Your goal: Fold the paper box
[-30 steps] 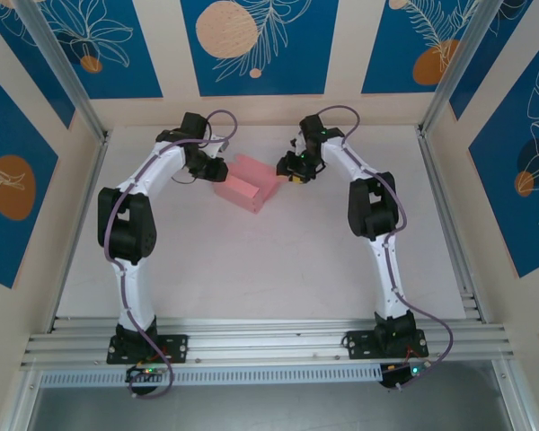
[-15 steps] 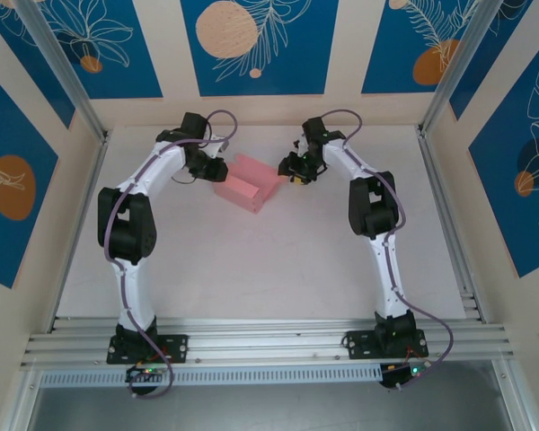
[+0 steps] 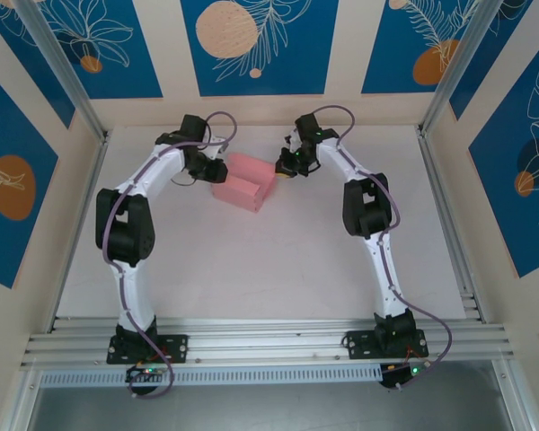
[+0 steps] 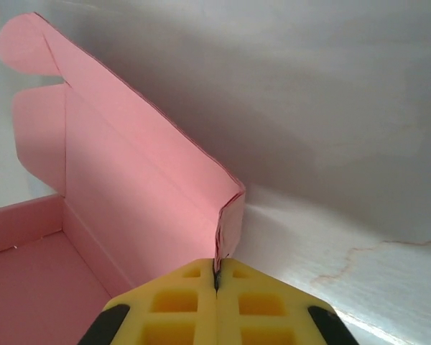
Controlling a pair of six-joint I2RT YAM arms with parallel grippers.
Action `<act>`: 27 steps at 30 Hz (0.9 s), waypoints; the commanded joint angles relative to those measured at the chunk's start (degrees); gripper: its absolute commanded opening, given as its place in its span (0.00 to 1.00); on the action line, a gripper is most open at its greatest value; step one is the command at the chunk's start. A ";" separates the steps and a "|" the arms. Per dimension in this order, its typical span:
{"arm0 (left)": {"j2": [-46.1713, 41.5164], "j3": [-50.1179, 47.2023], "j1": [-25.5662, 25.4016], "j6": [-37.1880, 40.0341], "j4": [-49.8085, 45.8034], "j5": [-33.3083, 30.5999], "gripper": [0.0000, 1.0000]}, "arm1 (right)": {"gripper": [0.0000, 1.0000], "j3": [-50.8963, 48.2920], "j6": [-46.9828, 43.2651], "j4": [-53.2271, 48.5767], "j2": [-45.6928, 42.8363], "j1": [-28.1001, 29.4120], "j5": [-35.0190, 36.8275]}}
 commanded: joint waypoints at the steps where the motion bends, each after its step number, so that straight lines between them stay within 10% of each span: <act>1: -2.39 -5.45 -0.81 -2.12 0.95 0.41 0.22 | 0.00 1.52 -2.66 -0.06 -6.34 2.30 -0.95; 17: -15.19 -30.10 -2.98 -11.74 26.92 0.10 0.23 | 0.00 -9.39 -6.76 3.02 -18.04 10.15 5.87; 27: -33.91 -50.35 -3.72 -14.55 42.80 -0.78 0.41 | 0.00 -29.23 -12.86 12.14 -30.06 13.58 16.61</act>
